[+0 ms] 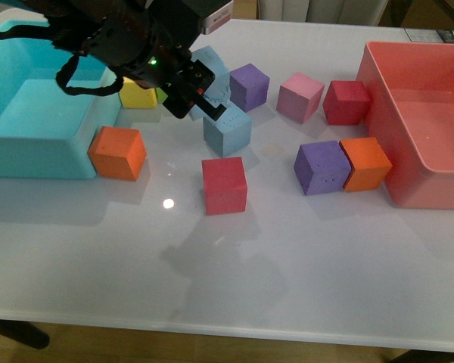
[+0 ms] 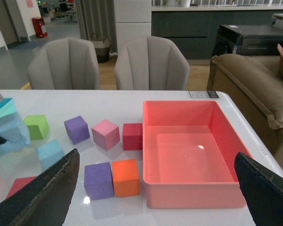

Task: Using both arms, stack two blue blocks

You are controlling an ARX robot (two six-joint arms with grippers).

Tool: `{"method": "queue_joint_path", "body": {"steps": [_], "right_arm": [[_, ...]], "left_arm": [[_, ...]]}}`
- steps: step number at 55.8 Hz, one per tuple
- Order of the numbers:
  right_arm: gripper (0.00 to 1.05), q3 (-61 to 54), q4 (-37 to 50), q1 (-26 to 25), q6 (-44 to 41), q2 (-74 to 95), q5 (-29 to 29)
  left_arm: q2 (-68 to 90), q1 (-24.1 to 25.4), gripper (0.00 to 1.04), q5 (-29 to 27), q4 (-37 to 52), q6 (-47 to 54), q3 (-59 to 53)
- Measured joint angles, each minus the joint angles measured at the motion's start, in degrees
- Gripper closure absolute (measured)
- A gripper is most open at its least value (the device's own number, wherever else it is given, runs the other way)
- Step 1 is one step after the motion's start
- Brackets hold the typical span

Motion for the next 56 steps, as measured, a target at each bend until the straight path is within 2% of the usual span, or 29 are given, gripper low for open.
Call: {"method": "queue_joint_path", "body": {"steps": [13, 53, 56], "right_arm": [[0.09, 0.0, 0.0, 0.0, 0.0, 0.0, 0.02], [0.09, 0.0, 0.0, 0.0, 0.02, 0.0, 0.02], [0.09, 0.0, 0.0, 0.0, 0.02, 0.0, 0.02]], "left_arm": [[7.48, -2.47, 0.72, -0.85, -2.95, -0.22, 10.25], [15.58, -1.7, 0.73, -3.34, -3.96, -0.55, 16.98], [15.85, -1.6, 0.66, -3.08, -4.04, -0.57, 17.03]]}}
